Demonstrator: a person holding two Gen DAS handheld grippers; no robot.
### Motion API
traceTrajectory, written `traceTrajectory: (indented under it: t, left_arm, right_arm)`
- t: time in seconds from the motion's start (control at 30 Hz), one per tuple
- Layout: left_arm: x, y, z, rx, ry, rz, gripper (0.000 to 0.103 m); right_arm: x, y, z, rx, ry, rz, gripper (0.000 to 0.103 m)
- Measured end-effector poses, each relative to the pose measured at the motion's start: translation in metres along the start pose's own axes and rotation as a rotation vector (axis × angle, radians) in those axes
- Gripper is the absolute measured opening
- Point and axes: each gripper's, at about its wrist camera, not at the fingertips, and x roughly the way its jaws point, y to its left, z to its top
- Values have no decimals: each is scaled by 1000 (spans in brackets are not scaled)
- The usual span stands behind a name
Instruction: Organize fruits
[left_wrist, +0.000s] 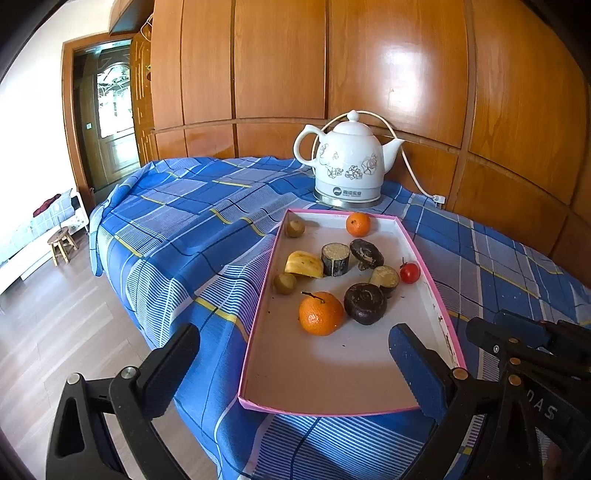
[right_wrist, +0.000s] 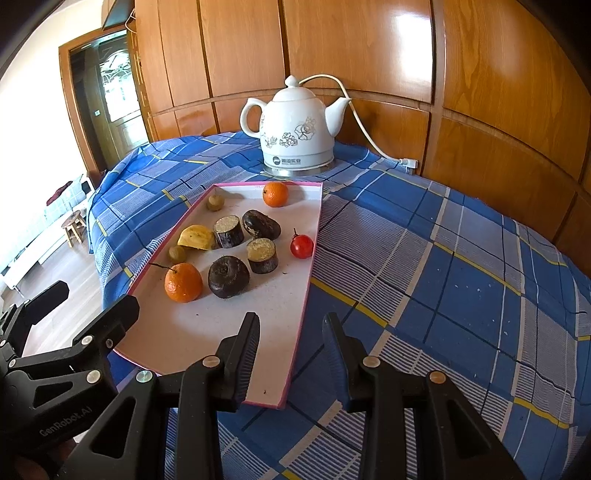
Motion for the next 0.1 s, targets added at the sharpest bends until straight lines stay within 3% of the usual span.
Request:
traceTrajectory:
  t: [0.1]
  left_arm:
    - [2, 0, 0, -1, 6, -8, 103]
  right_arm:
    - [1, -11, 2, 24, 6, 4, 36]
